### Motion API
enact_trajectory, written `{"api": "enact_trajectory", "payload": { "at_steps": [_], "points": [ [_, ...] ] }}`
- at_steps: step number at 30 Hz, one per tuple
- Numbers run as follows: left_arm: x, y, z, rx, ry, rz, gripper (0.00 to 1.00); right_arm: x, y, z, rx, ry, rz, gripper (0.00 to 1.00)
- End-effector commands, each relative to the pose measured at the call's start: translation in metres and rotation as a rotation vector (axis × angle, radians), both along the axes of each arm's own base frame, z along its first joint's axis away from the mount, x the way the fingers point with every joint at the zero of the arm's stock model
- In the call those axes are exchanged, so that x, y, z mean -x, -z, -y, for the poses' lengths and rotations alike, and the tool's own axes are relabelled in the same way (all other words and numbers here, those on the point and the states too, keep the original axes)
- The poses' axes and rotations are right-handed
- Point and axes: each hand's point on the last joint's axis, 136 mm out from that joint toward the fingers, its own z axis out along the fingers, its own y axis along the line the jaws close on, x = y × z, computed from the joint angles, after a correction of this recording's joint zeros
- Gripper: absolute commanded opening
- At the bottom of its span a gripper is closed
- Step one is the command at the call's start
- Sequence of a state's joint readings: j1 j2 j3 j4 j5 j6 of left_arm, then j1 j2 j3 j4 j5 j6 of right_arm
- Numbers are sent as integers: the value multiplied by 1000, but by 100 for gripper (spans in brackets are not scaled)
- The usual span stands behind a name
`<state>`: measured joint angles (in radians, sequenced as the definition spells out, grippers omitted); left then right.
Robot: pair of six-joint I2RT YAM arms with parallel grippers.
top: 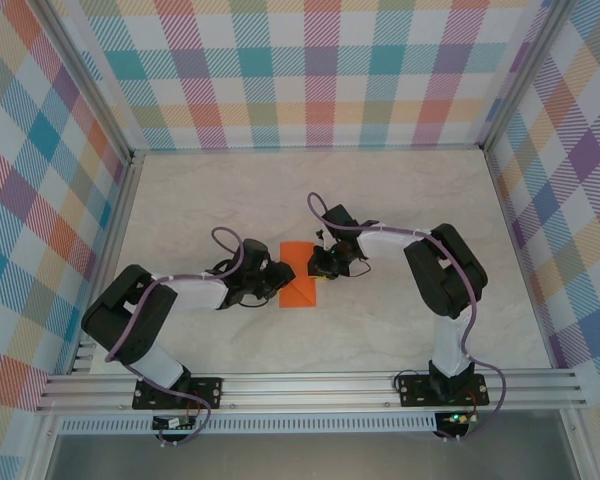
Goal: Fold a paper plane with a square sheet of paper (pick it up from the middle)
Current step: Fold the triangle a second time at the center of the table.
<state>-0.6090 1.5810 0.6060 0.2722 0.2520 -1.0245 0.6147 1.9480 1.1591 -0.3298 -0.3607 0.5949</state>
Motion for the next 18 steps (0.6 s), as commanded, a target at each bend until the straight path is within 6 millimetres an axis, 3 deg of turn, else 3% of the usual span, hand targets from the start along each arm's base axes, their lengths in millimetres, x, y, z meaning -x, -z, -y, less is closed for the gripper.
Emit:
{"api": "enact_trajectory", "payload": {
  "at_steps": [1, 10, 18],
  "points": [
    [-8, -21, -1, -23, -9, 77, 35, 13, 25, 15, 74, 23, -64, 15],
    [-4, -10, -3, -53, -19, 39, 42, 13, 26, 16, 77, 28, -65, 15],
    [-8, -8, 7, -56, 2, 35, 43, 15, 27, 17, 80, 29, -69, 14]
  ]
}}
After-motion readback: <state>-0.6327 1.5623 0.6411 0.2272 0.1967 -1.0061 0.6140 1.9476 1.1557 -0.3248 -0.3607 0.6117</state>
